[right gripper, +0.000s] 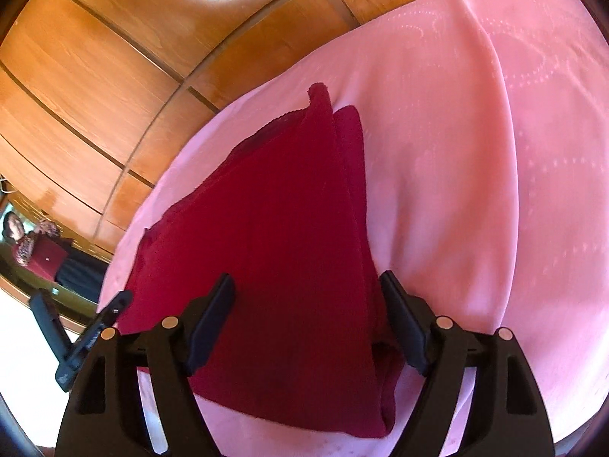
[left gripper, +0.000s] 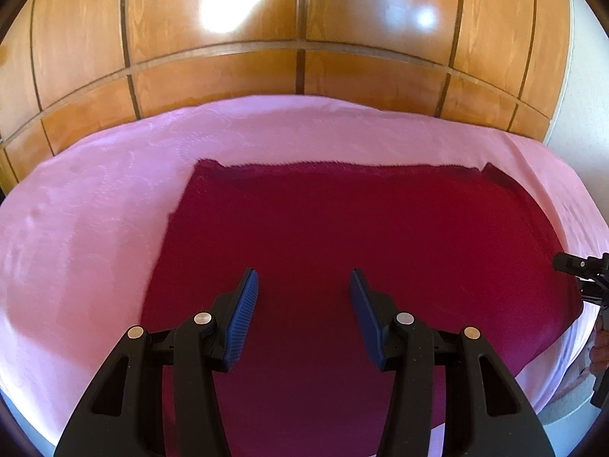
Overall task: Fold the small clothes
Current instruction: 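Release the sweater with both tools and smooth the folded stack flat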
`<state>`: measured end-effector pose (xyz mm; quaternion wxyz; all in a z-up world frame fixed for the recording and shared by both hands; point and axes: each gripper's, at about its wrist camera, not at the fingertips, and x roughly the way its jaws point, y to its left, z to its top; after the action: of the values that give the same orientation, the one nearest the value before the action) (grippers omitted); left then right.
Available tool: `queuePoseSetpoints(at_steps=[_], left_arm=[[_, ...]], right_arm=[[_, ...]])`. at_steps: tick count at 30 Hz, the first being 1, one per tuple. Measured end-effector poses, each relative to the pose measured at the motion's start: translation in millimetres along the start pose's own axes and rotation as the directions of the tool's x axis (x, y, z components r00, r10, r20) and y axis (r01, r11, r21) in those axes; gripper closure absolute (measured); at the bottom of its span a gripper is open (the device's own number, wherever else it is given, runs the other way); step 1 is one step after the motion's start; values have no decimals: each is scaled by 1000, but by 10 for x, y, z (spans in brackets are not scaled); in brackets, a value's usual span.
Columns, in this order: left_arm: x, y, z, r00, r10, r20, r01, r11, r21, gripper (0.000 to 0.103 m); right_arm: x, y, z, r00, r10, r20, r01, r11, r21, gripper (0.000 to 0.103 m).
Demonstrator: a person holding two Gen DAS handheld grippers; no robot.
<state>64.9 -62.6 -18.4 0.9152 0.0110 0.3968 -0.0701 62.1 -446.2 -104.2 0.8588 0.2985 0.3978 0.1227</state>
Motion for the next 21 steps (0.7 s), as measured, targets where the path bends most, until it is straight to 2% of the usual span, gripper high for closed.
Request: queuePoseSetpoints(at_steps=[3, 6, 9, 12, 14, 15, 21], left_arm=[[37, -28, -9, 1000, 6, -14, -6, 1000, -6, 54], [9, -52, 17, 998, -52, -18, 52, 998, -34, 54], [15, -161, 43, 997, -75, -14, 75, 997, -4, 54], [78, -243, 61, 995, -92, -29, 92, 996, 2, 54], [145, -311, 61, 996, -75, -39, 76, 997, 26, 54], [223, -324, 53, 996, -65, -60, 67, 997, 33, 54], [368, -367, 69, 996, -33, -79, 36, 999, 35, 53]], right_arm=[[-11, -37, -14, 1000, 19, 7, -19, 1000, 19, 25], [-21, -79, 59, 999, 41, 27, -42, 998, 45, 25], [26, -93, 158, 998, 47, 51, -49, 997, 51, 27], [147, -116, 243, 998, 46, 48, -48, 998, 41, 34], [184, -143, 268, 998, 56, 34, -57, 998, 28, 47], [197, -142, 266, 998, 60, 24, -60, 998, 21, 49], [95, -145, 157, 993, 116, -37, -117, 993, -15, 48]])
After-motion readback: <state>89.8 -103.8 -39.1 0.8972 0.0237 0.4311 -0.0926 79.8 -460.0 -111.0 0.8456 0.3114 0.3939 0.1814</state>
